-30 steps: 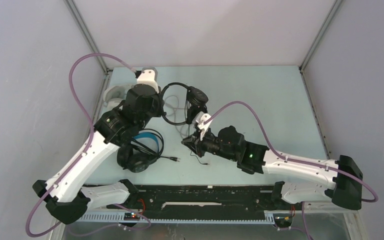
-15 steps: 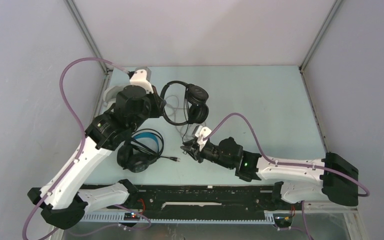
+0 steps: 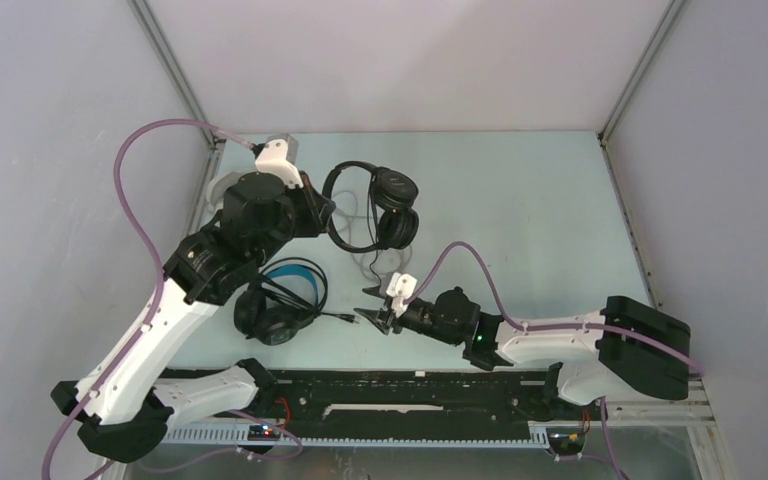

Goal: Wrap the headphones
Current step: Wrap the headphones cable around the headphones.

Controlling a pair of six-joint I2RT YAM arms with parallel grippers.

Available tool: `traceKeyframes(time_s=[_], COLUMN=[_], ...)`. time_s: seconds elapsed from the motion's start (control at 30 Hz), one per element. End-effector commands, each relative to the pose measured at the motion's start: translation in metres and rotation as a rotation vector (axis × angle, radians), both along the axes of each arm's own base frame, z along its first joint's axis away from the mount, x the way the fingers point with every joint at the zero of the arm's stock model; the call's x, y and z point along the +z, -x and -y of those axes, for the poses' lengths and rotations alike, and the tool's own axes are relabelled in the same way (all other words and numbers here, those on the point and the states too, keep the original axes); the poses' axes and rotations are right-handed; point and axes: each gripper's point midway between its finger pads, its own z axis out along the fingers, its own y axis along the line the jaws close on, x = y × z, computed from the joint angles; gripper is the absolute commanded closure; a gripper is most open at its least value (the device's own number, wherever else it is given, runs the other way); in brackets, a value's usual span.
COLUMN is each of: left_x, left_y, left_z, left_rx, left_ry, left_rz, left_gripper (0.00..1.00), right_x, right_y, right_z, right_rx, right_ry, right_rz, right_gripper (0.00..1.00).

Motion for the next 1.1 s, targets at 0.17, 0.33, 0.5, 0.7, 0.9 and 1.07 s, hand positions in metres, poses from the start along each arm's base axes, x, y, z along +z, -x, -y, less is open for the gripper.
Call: traceKeyframes(time_s=[0.17,0.33,0.5,0.7,0.9,1.07], left_x=[0.046,0.05,0.05,0.054,0.059,0.066], left_y=[0.003,0.006,0.006,0.008,0.012,0.015], left_z=[0.001,0.003,0.0,0.003,0.007,0.01], left_rx=[-0.005,-0.035,-0.028,-0.047,-0.069,-0.089], left_ry=[0.121,0.116,0.106,0.122,0.145,0.166], left_rz=[0.094,0.114,0.119,0.12,0.121,0.123], left_gripper=[1.0,1.0,1.0,1.0,1.0,1.0], right_x=[0.009,0.014,0.018,0.022,0.02,0.008], right_y=[-0.005,0.02,0.025,0.01,-0.006,-0.02], right_z=[0.003,0.015,0.025,0.031,0.029,0.032], right_rx=[-0.004,0.105,0.125,0.081,0.07,0.069], right_ry=[-0.072,-0.067,-0.025,-0.03,-0.051,-0.032], right_rz=[0.111,0.155,0.191,0.202,0.213,0.197], right_gripper=[0.51,0.46,0.47,0.4,0.39,0.41])
